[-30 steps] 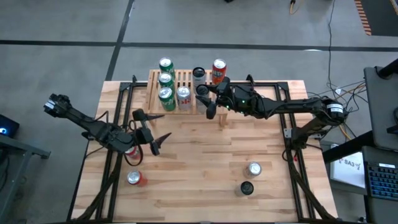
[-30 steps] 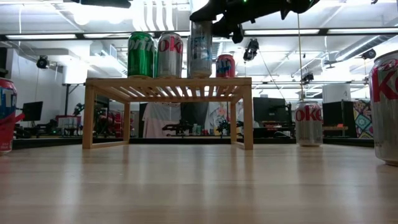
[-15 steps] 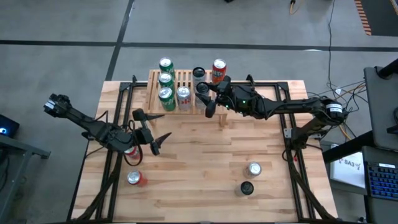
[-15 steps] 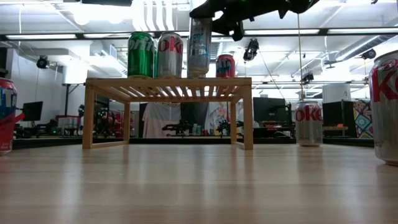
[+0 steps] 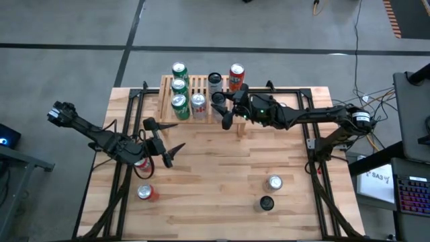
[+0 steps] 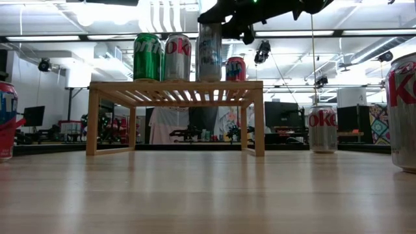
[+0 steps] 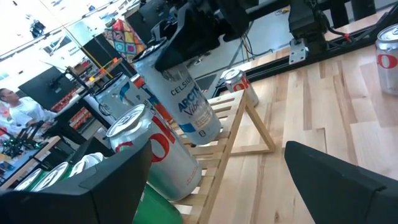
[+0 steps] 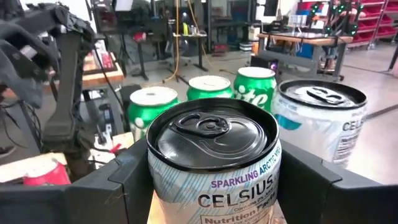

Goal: Place canned beverage on shelf
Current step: Put the top right blue soda can on the shelf

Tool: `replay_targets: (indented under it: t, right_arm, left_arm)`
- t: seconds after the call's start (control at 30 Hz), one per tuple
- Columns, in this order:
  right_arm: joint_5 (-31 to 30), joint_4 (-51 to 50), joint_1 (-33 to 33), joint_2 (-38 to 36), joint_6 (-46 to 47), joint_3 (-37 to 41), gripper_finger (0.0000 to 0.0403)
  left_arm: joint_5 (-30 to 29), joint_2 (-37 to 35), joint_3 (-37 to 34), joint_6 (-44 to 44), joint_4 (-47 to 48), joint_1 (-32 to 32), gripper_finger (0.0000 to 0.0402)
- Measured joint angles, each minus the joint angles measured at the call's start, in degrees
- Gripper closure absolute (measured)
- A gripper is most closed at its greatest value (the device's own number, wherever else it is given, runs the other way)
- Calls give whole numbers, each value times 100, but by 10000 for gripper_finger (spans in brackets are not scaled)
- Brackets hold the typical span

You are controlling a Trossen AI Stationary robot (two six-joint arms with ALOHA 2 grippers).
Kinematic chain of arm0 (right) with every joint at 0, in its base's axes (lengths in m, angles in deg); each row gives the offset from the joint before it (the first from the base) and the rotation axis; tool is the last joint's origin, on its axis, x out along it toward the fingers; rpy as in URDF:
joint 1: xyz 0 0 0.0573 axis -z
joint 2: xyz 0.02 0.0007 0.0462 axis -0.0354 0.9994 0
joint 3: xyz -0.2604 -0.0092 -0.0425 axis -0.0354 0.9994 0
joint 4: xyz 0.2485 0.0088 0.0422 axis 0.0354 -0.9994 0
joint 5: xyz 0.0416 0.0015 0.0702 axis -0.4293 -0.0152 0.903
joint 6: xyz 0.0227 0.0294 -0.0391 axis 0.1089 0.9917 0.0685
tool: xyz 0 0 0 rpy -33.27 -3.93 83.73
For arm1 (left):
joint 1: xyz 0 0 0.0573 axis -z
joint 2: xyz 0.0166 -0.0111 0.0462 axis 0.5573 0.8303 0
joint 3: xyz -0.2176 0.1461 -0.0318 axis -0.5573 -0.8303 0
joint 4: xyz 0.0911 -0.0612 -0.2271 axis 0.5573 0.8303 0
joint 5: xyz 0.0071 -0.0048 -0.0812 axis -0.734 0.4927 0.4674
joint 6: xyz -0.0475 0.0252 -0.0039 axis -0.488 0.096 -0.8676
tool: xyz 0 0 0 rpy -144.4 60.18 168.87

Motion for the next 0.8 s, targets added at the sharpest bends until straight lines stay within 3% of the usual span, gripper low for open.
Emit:
replay_targets:
  t: [0.63,0.8]
  right_arm:
    - [-50,-195,17,-2,74,9,156]
    - [-49,-211,51,-2,142,9,135]
  left_arm:
    - [0,0,0,-31,2,0,49]
    - [0,16,0,-68,2,0,49]
